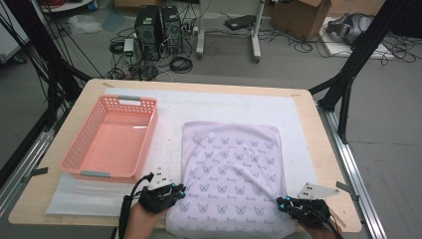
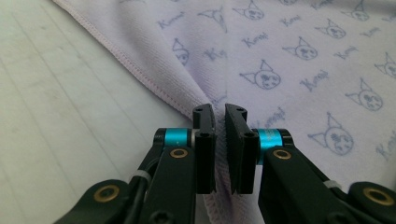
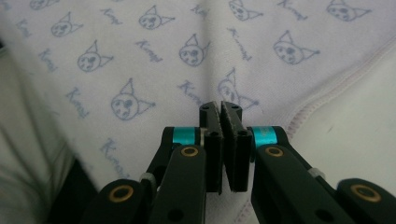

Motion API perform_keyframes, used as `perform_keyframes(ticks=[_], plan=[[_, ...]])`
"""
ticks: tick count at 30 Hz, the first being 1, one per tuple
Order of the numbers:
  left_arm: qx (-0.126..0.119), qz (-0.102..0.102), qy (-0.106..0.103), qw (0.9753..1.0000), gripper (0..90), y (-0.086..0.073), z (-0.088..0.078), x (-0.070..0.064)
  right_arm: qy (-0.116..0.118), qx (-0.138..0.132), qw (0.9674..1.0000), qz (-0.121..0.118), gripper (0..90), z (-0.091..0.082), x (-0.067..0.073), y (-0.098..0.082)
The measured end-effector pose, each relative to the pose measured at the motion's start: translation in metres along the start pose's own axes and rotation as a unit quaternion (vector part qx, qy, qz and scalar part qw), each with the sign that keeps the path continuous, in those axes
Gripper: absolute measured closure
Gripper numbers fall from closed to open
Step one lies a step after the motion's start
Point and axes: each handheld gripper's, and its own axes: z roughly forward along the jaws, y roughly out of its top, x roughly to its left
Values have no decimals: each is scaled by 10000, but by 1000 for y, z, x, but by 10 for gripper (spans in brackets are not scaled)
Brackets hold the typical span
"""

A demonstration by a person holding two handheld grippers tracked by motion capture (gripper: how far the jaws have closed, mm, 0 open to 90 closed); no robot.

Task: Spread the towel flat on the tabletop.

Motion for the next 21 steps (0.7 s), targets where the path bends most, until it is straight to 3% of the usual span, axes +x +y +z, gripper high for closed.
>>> perform_keyframes(ticks=[3, 4, 7, 9, 13, 16, 17, 21], plan=[[-47, -50, -11, 10000, 686, -1, -1, -1, 87, -21, 10000, -8, 832, -5, 3, -4], [-96, -95, -12, 9999, 622, 1, -1, 0, 45, -76, 10000, 20, 735, -6, 2, -3], [-345, -203, 22, 9992, 496, 8, 0, 5, -255, -365, 9988, 212, 605, -5, -4, 3], [-504, -251, 21, 9984, 475, 12, 2, 9, -371, -426, 9982, 182, 605, 1, -7, 9], [-613, -315, 14, 9976, 459, 22, 7, 16, -343, -361, 9987, 55, 630, 22, -6, 22], [-625, -347, 29, 9974, 449, 30, 13, 22, -285, -72, 9994, -194, 770, 38, -5, 27], [-628, -381, 19, 9973, 442, 33, 15, 24, -203, -92, 9995, -220, 882, 36, -5, 26], [-554, -396, 163, 9975, 441, 44, 24, 35, -138, 87, 9996, -237, 894, 22, -11, 18]])
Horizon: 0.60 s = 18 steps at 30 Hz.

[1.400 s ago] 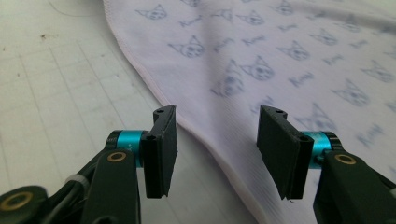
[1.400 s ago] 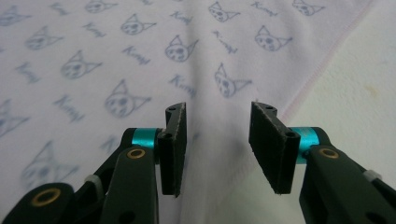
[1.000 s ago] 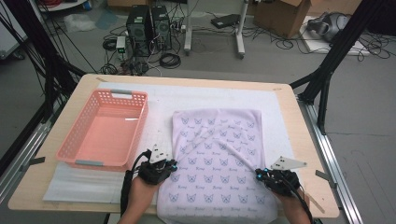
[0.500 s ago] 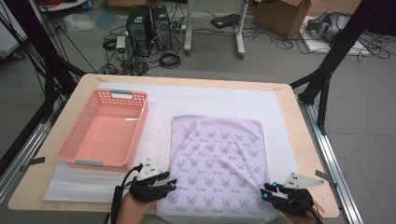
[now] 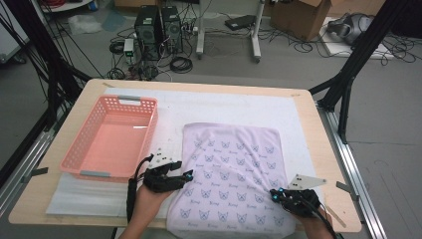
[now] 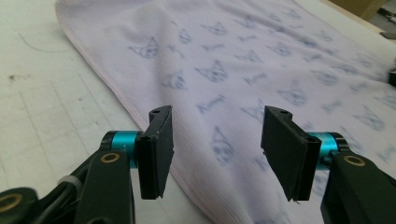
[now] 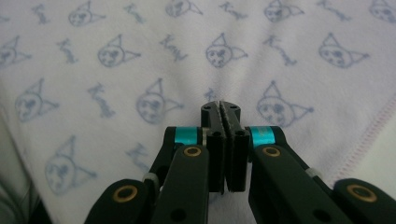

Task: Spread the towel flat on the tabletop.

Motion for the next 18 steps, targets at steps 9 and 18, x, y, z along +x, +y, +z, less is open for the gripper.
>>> perform_keyframes(ticks=[9, 18], plan=[[116, -187, 472, 9986, 440, 20, 32, 25, -263, -497, 9970, 524, 708, -11, -29, -1], [211, -356, 829, 9957, 481, 41, 66, 47, -1007, -695, 9885, 891, 678, 18, -84, 42]])
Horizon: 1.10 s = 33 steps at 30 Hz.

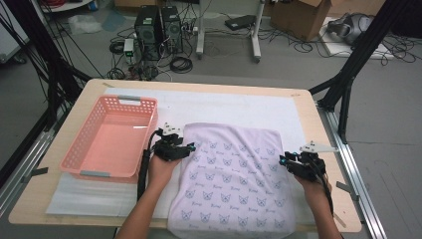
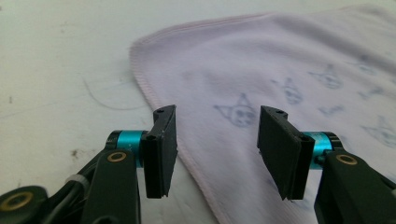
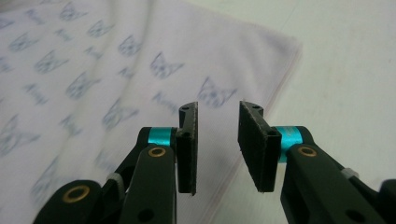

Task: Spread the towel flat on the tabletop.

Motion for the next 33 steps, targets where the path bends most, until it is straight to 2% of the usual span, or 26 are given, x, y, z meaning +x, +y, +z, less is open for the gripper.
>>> perform_keyframes(ticks=[4, 5, 6, 7, 8, 9, 14, 16, 17, 18, 19, 20, 21, 23, 25, 26, 29, 33], plan=[[91, 86, 301, 9995, 486, 7, 14, 8, -7, 47, 10000, -39, 675, 14, -5, 8], [64, 141, 381, 9992, 479, 9, 15, 8, 12, 45, 10000, -51, 672, 16, -7, 9], [-114, 266, 464, 9985, 479, 11, 16, 9, 24, 44, 10000, -50, 666, 17, -7, 9], [-176, 298, 487, 9982, 487, 12, 18, 11, 45, 32, 10000, -35, 661, 19, -8, 10], [11, 258, 497, 9984, 487, 15, 23, 14, 86, 12, 10000, -31, 659, 21, -10, 10], [86, 241, 493, 9985, 477, 17, 27, 16, 116, 10, 9999, 19, 652, 23, -11, 10], [194, 240, 465, 9984, 479, 27, 42, 20, 137, 4, 9999, 71, 637, 30, -17, 10], [206, 492, 459, 9975, 523, 26, 47, 17, 188, -12, 9998, 100, 642, 32, -19, 10], [160, 581, 386, 9974, 568, 26, 48, 18, 195, 0, 9998, 104, 643, 33, -20, 10], [113, 598, 332, 9976, 670, 26, 48, 18, 200, 7, 9997, 117, 644, 34, -21, 10], [84, 596, 374, 9975, 804, 26, 48, 18, 195, 14, 9997, 158, 643, 36, -21, 10], [75, 560, 403, 9976, 831, 27, 48, 20, 190, 9, 9997, 160, 643, 37, -22, 10], [26, 383, 459, 9982, 838, 27, 48, 22, 191, 32, 9997, 158, 640, 38, -23, 10], [-89, 164, 624, 9979, 845, 27, 46, 28, 147, 37, 9997, 212, 625, 41, -24, 12], [-168, 83, 678, 9975, 848, 27, 43, 34, 75, 42, 9997, 224, 578, 42, -24, 15], [-149, 45, 623, 9979, 848, 27, 43, 36, -45, 32, 9998, 206, 541, 44, -25, 17], [-94, 165, 646, 9977, 847, 27, 43, 34, -169, 36, 9994, 289, 512, 50, -29, 25], [-95, 98, 665, 9977, 847, 27, 44, 35, -316, 232, 9987, 329, 474, 68, -30, 35]])
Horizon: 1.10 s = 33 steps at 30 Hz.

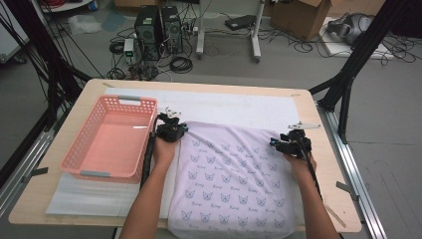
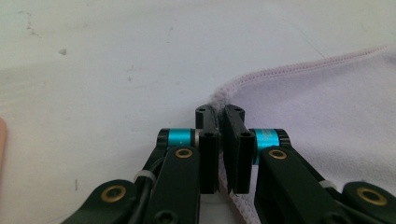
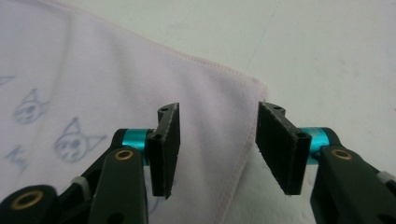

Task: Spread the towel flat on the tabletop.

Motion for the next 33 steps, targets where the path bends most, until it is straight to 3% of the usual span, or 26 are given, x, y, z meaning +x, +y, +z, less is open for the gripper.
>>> perform_keyframes(ticks=[2, 4, 5, 6, 7, 9, 11, 14, 16, 19, 20, 21, 22, 24, 26, 29, 30, 32, 33], plan=[[9, -28, 3, 10000, 847, 0, 0, 1, -99, 68, 9999, 12, 474, 8, 1, 3], [-4, -82, 28, 10000, 848, 0, 1, 1, -183, 174, 9997, -47, 529, 15, 3, 5], [2, -82, 40, 10000, 847, 0, 0, 1, -185, 194, 9996, -72, 738, 15, 4, 7], [0, -95, 57, 9999, 848, 0, 0, 1, -75, 244, 9996, -121, 830, 15, 5, 9], [-13, -122, 84, 9999, 848, 1, 0, 2, -165, 373, 9987, -298, 844, 17, 8, 13], [-38, -187, 119, 9997, 848, 1, 1, 3, -320, 467, 9973, -469, 854, 19, 9, 19], [-84, -202, 134, 9997, 848, 1, 0, 2, -441, 369, 9975, -422, 857, 19, 5, 22], [-325, -170, 185, 9992, 848, 4, 0, -3, -615, 136, 9973, -378, 858, 16, -3, 24], [-484, -178, 264, 9983, 849, 5, 0, -4, -805, -142, 9950, -575, 857, 14, -1, 27], [-361, -211, 301, 9987, 835, 7, 4, -3, -906, -403, 9932, -618, 831, 16, 0, 27], [-372, -190, 338, 9986, 794, 7, 4, -3, -925, -359, 9932, -612, 758, 18, 0, 27], [-356, -300, 330, 9984, 678, 7, 4, -3, -993, -257, 9934, -506, 649, 21, -1, 25], [-336, -372, 306, 9983, 580, 7, 3, -2, -1046, -234, 9939, -246, 619, 22, -5, 23], [-267, -364, 289, 9986, 523, 7, 0, 0, -910, -334, 9952, 112, 636, 17, -12, 21], [-250, -375, 200, 9988, 516, 8, -3, 1, -863, -332, 9956, 161, 711, 13, -16, 21], [-284, -384, 89, 9988, 515, 10, -8, -1, -550, -9, 9985, -29, 722, 21, -12, 19], [-280, -368, 38, 9989, 515, 11, -9, -2, -584, 161, 9981, -124, 734, 25, -10, 18], [-252, -353, -58, 9990, 511, 11, -12, -3, -646, 108, 9978, -137, 805, 26, -9, 17], [-192, -331, -134, 9992, 506, 11, -13, -3, -976, 176, 9945, -348, 840, 25, -8, 17]])
